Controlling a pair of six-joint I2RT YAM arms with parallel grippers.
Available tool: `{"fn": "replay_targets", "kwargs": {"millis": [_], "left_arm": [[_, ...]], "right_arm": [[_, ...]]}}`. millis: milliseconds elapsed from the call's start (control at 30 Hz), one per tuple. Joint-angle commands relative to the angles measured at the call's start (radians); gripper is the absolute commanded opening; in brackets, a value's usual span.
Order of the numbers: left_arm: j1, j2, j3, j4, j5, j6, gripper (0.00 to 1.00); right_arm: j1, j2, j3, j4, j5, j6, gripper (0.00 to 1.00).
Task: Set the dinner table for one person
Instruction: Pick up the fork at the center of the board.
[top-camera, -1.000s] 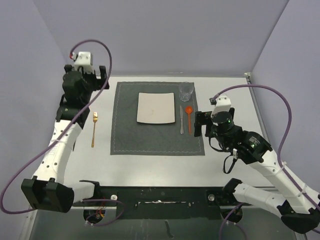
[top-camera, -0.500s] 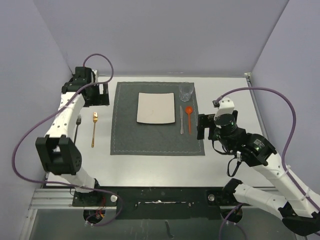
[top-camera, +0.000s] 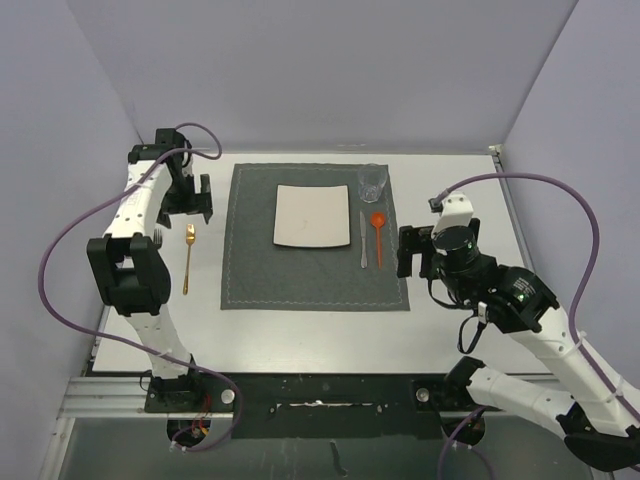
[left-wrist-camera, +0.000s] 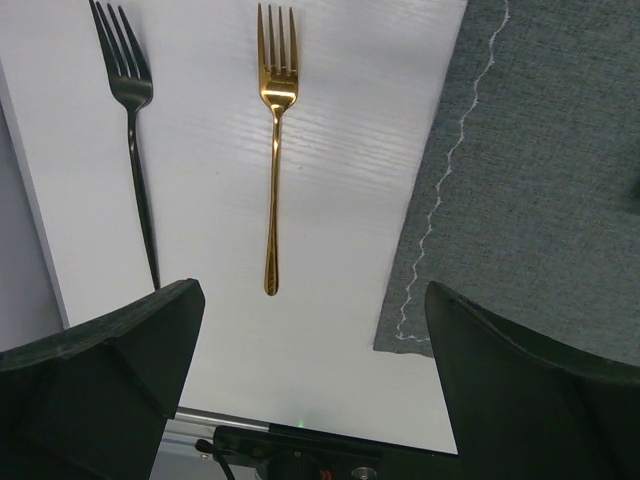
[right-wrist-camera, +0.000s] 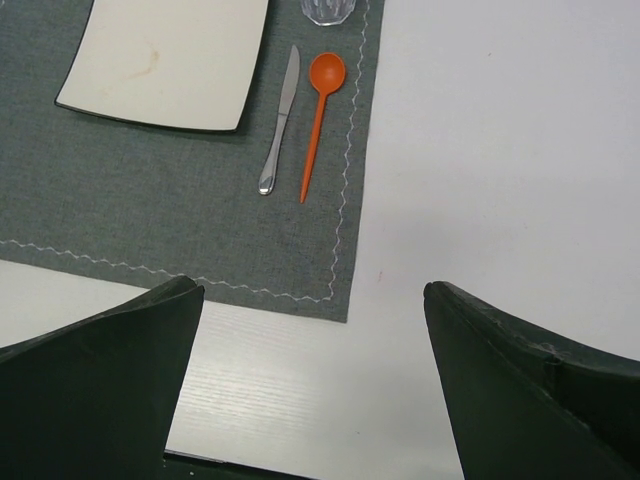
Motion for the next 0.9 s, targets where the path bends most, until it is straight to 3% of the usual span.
{"fn": "replay_targets", "kwargs": {"millis": [0, 133, 367, 567, 867], "left_arm": [[0.044, 0.021, -0.019, -0.007, 0.02, -0.013, 0.93], [0.101, 0.055, -0.109, 0.056, 0.104, -0.04, 0.92], [0.118, 0.085, -0.222, 0.187, 0.112, -0.029, 0.89], [0.12, 0.173, -0.155, 0.188, 0.151, -0.007, 0.84], [0.116, 0.25, -0.09, 0.161, 0.088, 0.012, 0.78]], "right_arm": [[0.008, 0.024, 0.032, 0.038, 0.019, -0.02, 0.98], [0.009, 0.023, -0.003, 0.06, 0.009, -0.017, 0.98], [0.008, 0.041, -0.046, 0.108, 0.003, -0.017, 0.98], [0.008, 0.069, -0.05, 0.135, 0.01, -0.025, 0.98], [0.008, 0.081, -0.069, 0.153, 0.022, -0.02, 0.98]]}}
